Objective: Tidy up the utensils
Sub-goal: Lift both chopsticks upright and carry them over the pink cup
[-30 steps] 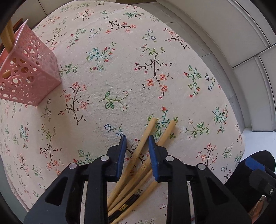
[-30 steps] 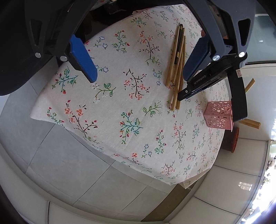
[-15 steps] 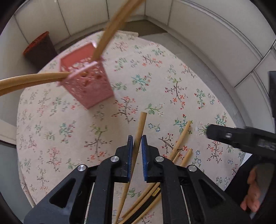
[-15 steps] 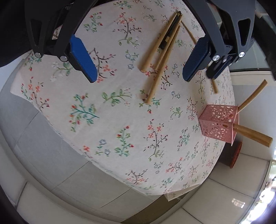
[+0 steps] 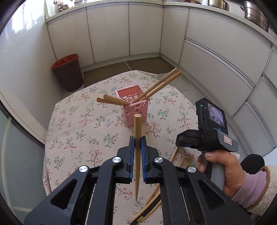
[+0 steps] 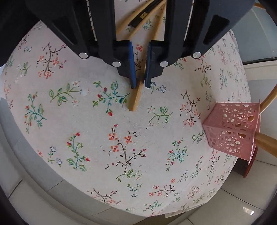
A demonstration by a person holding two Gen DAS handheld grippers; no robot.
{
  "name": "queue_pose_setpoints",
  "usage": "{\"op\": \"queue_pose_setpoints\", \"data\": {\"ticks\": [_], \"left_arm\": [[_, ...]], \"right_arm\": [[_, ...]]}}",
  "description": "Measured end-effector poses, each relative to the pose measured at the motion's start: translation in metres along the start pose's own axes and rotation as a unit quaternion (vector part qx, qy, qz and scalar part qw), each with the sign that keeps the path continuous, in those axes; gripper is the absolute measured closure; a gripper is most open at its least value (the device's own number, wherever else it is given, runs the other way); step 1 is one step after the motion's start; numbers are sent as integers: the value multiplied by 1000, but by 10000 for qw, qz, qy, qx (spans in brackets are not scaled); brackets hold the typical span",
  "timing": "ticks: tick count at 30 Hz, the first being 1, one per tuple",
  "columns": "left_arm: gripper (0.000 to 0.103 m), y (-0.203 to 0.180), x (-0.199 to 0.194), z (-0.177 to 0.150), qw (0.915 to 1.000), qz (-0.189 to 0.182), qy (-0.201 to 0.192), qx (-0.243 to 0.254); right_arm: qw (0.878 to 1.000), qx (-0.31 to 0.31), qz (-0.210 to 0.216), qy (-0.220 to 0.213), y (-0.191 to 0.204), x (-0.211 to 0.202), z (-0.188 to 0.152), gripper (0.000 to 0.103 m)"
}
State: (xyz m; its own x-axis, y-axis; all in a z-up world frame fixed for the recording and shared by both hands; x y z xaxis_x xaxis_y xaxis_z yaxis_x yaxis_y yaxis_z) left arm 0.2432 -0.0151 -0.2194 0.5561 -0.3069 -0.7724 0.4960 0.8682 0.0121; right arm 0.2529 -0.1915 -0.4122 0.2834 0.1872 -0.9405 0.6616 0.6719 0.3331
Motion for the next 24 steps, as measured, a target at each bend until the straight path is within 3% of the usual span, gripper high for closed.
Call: {"op": "queue_pose_setpoints", "data": {"ticks": [5,10,16,24], "left_arm": [[96,4,-19,5,9997,-77,-193,-126],[97,0,-43,10,9984,-155,-492,-224],[97,-2,-79,26,9933,-129,-1044,-484],[97,0,-108,70,9862,-82,-1503,-682]], "right_arm": [[9968,149,778,-100,-4,-24,3,94],[9879,-649,1173,-776,4,-89,0,94],[9600,-1596,1567,-1682,19,-166,-12,94],[9234,-2222,2000,-2407,43,-252,-15,95]]}}
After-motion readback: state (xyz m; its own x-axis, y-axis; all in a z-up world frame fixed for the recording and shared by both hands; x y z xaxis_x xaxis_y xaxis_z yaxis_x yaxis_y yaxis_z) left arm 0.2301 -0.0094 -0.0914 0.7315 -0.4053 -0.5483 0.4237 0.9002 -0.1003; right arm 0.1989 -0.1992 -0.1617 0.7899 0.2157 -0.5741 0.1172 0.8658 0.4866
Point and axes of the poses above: each gripper's, at about its wrist camera, not at the fingertips, and x roughly the way its jaws point, y to its left, z to its top, the point moved 9 cm from there along x, roughly the way its jaws point, and after that the axes turned 1 degree about -y, right-handed, at the moved point
